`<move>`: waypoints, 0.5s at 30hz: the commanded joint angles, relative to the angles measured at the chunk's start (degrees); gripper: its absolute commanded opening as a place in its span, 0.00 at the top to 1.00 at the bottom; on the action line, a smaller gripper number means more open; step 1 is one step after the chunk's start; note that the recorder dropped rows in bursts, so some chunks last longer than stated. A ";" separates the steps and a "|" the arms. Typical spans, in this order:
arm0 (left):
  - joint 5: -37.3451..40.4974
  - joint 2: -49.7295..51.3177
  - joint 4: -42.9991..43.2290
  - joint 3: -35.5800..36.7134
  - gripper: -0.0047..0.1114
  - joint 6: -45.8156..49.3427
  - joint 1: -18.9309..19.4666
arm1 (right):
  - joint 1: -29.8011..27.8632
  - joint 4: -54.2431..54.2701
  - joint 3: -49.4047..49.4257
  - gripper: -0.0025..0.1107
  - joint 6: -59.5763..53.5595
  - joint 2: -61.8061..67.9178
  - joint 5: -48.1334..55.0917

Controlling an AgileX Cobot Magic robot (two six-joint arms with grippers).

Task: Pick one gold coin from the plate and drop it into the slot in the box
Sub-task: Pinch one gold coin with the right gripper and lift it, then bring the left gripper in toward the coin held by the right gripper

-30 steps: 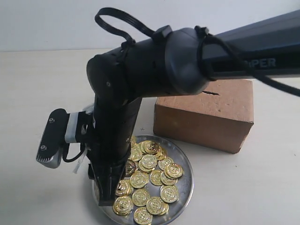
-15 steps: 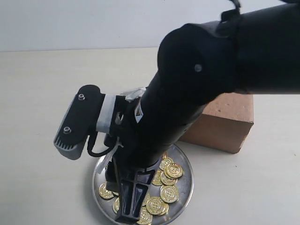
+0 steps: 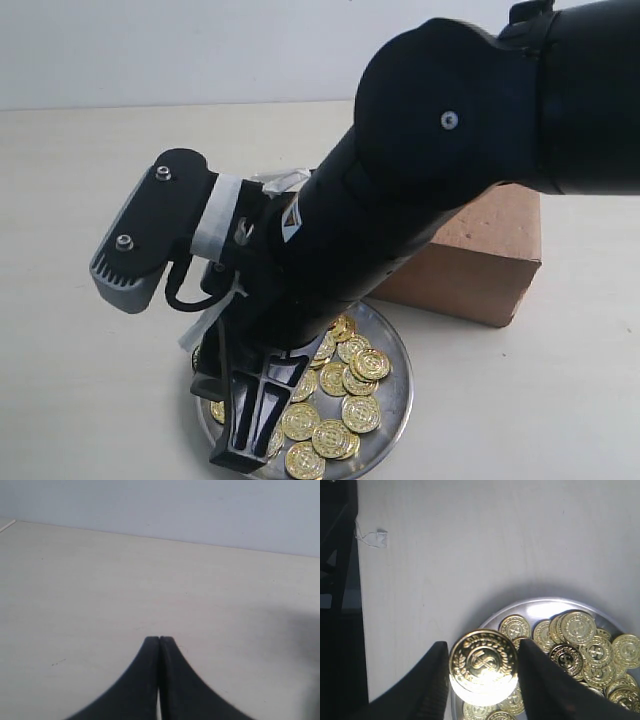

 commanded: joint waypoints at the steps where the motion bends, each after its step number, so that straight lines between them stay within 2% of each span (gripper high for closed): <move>1: -7.11 -0.31 -12.63 0.22 0.96 -3.24 0.17 | -0.44 0.55 0.20 0.74 -0.63 -0.47 -0.73; 4: -10.61 -0.31 -25.68 0.22 0.96 -3.56 0.17 | -0.44 0.55 0.20 0.74 -0.63 -0.47 -0.73; 8: -15.28 -0.31 -32.75 0.22 0.96 -3.65 0.17 | -0.44 0.55 0.20 0.74 -0.64 -0.47 -1.12; 11: -17.03 -0.31 -34.10 0.22 0.96 -3.65 0.17 | -0.44 0.55 0.20 0.74 -0.75 -0.47 -1.60; 15: -10.95 -0.31 -34.10 -1.24 0.88 -2.70 0.17 | -0.44 0.55 0.20 0.74 -2.21 -0.47 -1.59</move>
